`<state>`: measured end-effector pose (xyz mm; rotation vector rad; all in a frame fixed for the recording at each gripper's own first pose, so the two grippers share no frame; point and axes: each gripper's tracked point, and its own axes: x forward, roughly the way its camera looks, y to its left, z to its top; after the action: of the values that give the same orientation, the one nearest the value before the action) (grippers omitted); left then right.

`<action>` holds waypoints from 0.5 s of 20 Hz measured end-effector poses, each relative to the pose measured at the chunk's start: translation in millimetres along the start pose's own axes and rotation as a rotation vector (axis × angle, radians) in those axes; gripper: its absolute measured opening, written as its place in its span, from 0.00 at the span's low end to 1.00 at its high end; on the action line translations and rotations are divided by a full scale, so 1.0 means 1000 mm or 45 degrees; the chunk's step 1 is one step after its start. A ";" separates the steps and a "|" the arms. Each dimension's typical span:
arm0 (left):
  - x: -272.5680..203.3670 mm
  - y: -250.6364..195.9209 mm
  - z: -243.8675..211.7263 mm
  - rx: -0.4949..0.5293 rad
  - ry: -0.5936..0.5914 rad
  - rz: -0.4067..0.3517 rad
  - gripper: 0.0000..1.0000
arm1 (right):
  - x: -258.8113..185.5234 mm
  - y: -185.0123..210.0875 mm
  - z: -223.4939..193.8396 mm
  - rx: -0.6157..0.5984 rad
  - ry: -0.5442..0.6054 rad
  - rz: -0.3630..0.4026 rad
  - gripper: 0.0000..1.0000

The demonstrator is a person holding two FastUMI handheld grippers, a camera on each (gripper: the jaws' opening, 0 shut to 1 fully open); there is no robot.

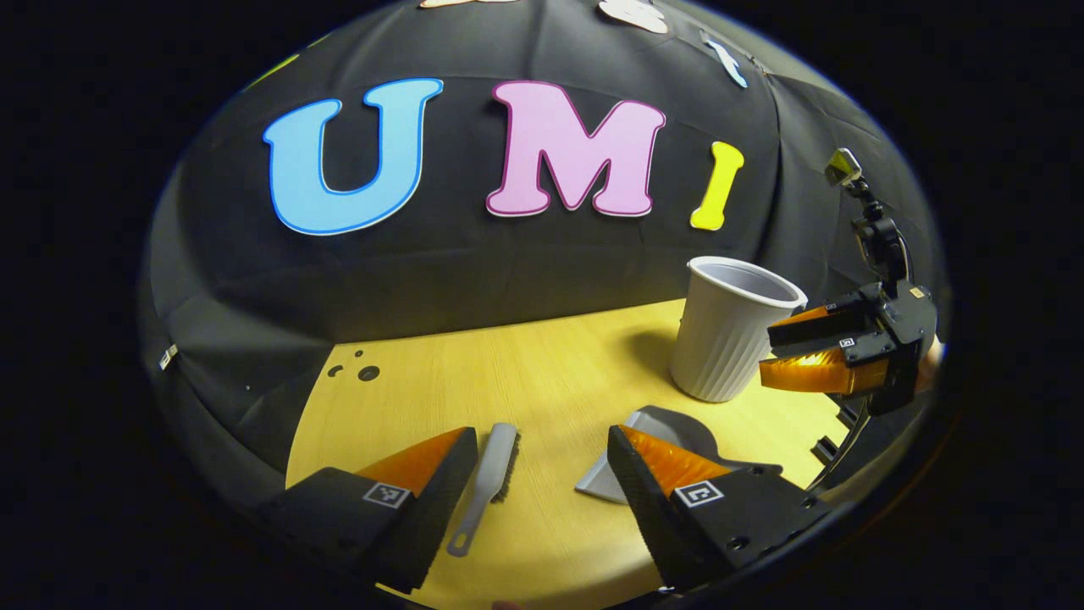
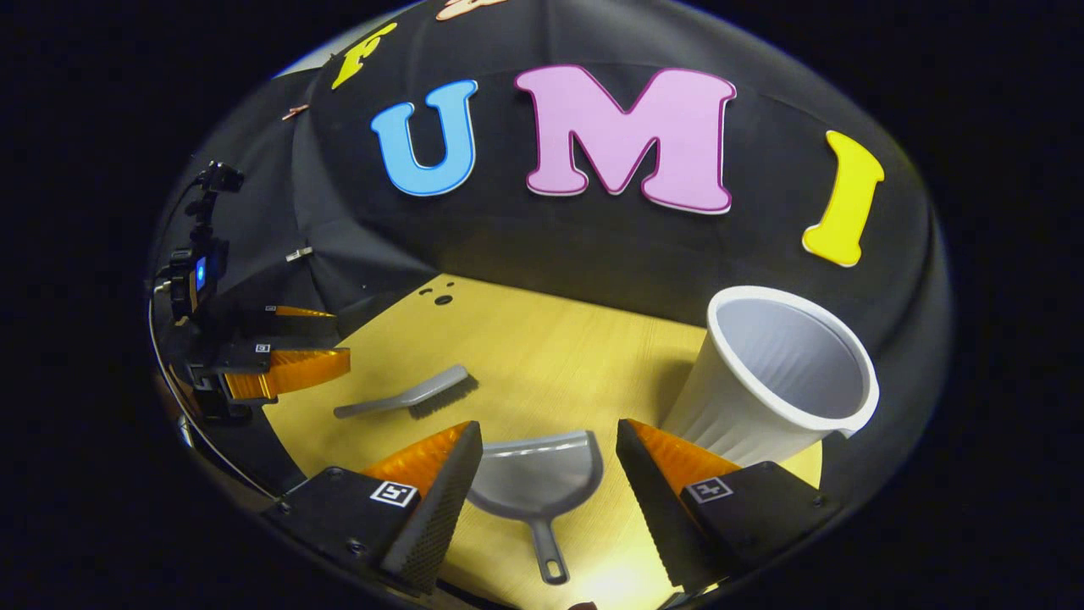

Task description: Pick up the small broom and dustpan from the desktop, sweep the trash into the dustpan with the broom, and then empty the trash into the garbage bin.

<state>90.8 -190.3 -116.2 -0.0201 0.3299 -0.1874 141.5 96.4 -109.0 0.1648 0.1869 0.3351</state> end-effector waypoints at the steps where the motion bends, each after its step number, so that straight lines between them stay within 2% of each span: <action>1: -0.001 0.000 0.003 0.008 -0.038 0.008 0.97 | -0.002 -0.004 0.004 -0.004 -0.037 -0.030 0.98; 4: -0.012 -0.006 0.016 0.028 -0.138 0.003 0.97 | -0.007 -0.010 0.006 -0.036 -0.099 -0.087 0.98; 10: -0.011 -0.020 0.026 0.023 -0.178 -0.034 0.97 | -0.012 0.002 0.009 -0.041 -0.116 -0.068 0.98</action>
<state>85.3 -207.9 -86.8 -0.0195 0.1883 -0.2140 131.4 93.1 -97.7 0.1431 0.0955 0.2766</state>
